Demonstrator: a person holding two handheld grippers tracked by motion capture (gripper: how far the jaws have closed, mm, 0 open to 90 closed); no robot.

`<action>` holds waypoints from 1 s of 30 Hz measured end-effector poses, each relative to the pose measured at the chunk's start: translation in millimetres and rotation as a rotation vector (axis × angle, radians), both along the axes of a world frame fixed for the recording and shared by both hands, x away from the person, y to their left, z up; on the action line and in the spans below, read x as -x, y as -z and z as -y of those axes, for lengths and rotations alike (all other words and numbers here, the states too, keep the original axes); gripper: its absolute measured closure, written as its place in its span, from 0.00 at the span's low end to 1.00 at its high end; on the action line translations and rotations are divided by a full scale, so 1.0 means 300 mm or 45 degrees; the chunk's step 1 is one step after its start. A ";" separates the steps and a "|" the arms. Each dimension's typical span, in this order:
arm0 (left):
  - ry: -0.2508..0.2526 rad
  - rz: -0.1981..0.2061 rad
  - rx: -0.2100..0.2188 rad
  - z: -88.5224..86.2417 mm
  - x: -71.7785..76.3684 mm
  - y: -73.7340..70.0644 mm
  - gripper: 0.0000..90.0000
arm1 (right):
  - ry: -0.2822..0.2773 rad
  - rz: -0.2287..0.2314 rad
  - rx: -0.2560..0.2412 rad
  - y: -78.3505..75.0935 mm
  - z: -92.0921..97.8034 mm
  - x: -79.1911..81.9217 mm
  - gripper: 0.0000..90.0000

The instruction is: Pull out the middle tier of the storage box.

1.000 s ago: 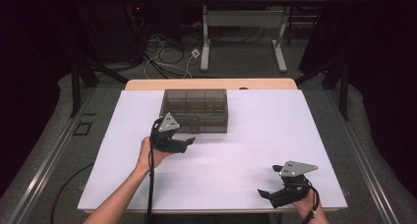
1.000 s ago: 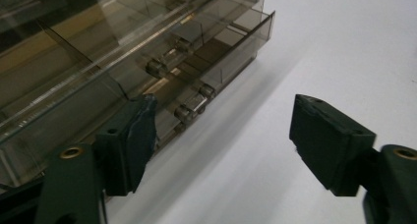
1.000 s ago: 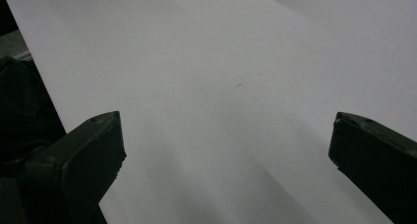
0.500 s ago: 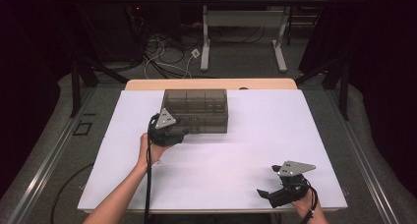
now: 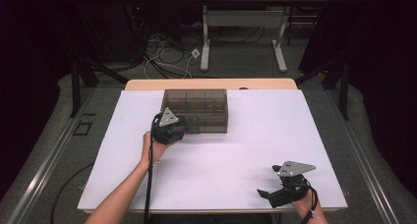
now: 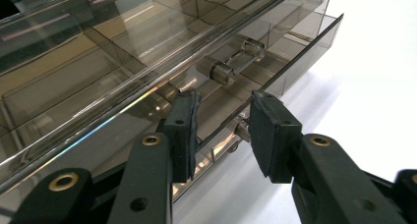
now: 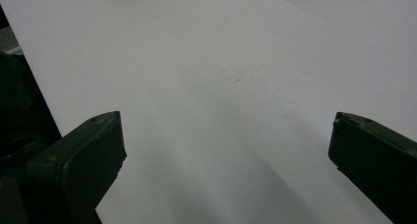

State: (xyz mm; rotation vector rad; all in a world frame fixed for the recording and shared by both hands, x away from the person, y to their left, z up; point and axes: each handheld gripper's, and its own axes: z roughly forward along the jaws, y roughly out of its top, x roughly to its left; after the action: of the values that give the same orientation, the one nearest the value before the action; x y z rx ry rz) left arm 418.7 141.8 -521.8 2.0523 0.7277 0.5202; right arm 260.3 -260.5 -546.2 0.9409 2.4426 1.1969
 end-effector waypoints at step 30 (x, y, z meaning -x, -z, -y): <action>0.098 -0.014 -0.038 -0.019 -0.009 0.011 0.81 | -0.020 0.004 0.011 0.001 -0.004 0.001 0.00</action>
State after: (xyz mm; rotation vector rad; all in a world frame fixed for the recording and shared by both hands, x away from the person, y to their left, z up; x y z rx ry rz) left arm 421.3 147.4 -525.3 2.1038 0.6482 0.4786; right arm 260.1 -259.2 -546.5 0.9185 2.4548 1.1910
